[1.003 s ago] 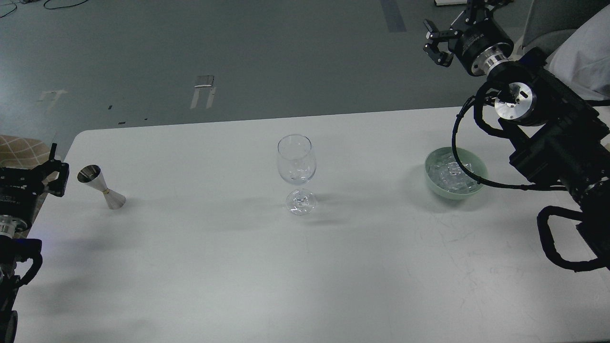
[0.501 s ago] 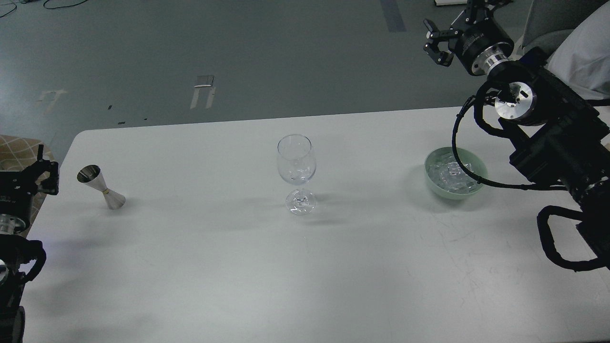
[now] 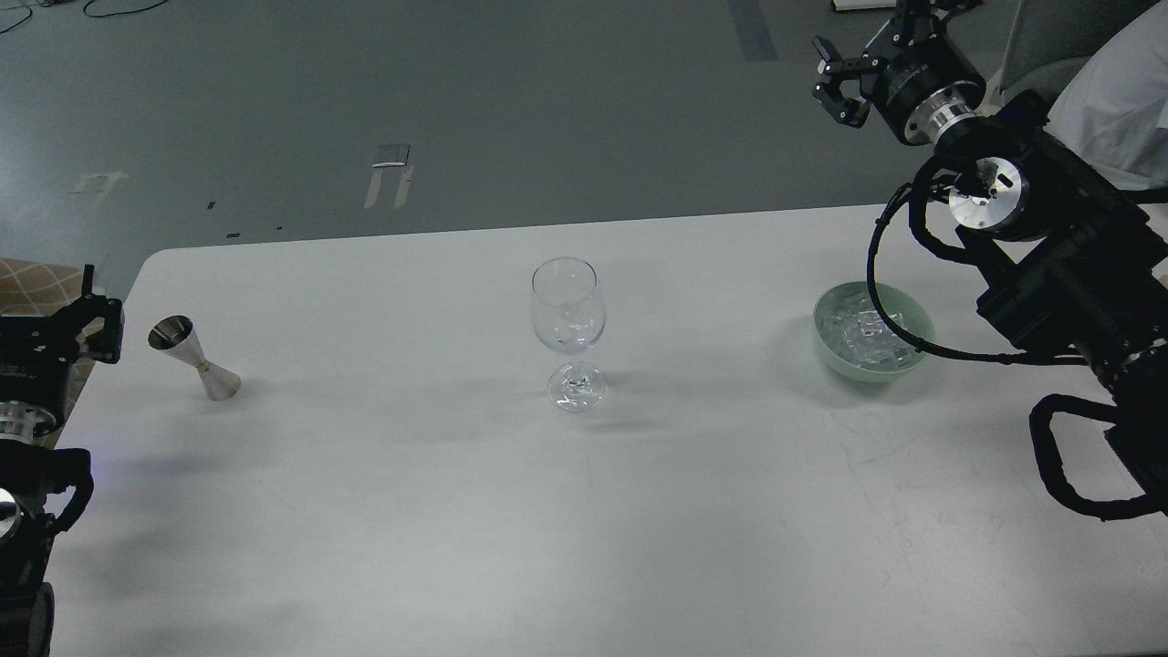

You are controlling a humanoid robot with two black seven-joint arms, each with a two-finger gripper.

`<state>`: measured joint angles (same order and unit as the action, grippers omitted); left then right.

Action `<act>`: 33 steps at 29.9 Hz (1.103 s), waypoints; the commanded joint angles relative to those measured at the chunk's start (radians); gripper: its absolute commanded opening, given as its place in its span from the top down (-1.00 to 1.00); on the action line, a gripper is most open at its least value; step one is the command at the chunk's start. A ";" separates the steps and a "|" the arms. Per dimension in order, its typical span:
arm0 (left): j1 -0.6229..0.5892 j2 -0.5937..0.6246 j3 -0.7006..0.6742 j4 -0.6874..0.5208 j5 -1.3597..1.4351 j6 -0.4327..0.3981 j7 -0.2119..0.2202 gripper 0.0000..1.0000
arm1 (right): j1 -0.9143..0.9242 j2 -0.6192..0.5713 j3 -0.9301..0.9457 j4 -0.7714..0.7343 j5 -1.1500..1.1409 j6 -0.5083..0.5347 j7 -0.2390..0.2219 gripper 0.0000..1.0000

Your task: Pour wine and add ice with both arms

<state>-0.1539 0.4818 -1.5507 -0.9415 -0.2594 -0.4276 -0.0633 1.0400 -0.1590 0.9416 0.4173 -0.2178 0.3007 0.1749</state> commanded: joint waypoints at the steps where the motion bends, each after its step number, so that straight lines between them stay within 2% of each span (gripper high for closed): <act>1: 0.004 0.000 -0.003 0.001 0.005 -0.046 -0.007 -0.99 | 0.000 -0.007 0.002 0.001 0.000 -0.002 0.000 -1.00; 10: 0.005 -0.003 -0.008 0.001 0.003 -0.045 -0.015 -0.90 | 0.009 -0.008 0.000 0.009 0.000 -0.002 -0.002 -1.00; 15: 0.020 -0.006 -0.014 -0.002 -0.001 -0.053 -0.013 -0.58 | -0.003 -0.011 -0.001 0.009 0.000 -0.003 -0.002 -1.00; 16: 0.025 -0.009 -0.017 -0.003 -0.003 -0.054 -0.021 -0.38 | -0.003 -0.017 -0.001 0.009 0.000 -0.003 -0.002 -1.00; 17: 0.025 -0.011 -0.022 -0.003 -0.003 -0.054 -0.027 -0.29 | -0.003 -0.020 -0.001 0.009 0.000 -0.003 -0.002 -1.00; 19: 0.030 -0.020 -0.029 -0.022 -0.003 -0.054 -0.052 -0.28 | -0.003 -0.024 0.000 0.009 0.000 -0.003 -0.002 -1.00; 23: 0.088 -0.025 -0.032 -0.086 -0.004 -0.054 -0.050 -0.32 | -0.003 -0.033 -0.001 0.009 0.000 -0.005 -0.002 -1.00; 30: 0.279 -0.095 -0.066 -0.275 -0.004 -0.054 -0.043 -0.39 | -0.020 -0.045 -0.001 0.006 0.000 -0.006 -0.002 -1.00; 33: 0.324 -0.106 -0.055 -0.289 -0.001 -0.059 -0.039 -0.41 | -0.020 -0.063 -0.001 0.008 0.000 -0.005 -0.002 -1.00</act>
<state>0.1238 0.3870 -1.6132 -1.2103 -0.2647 -0.4818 -0.1053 1.0210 -0.2081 0.9406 0.4241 -0.2178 0.2945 0.1729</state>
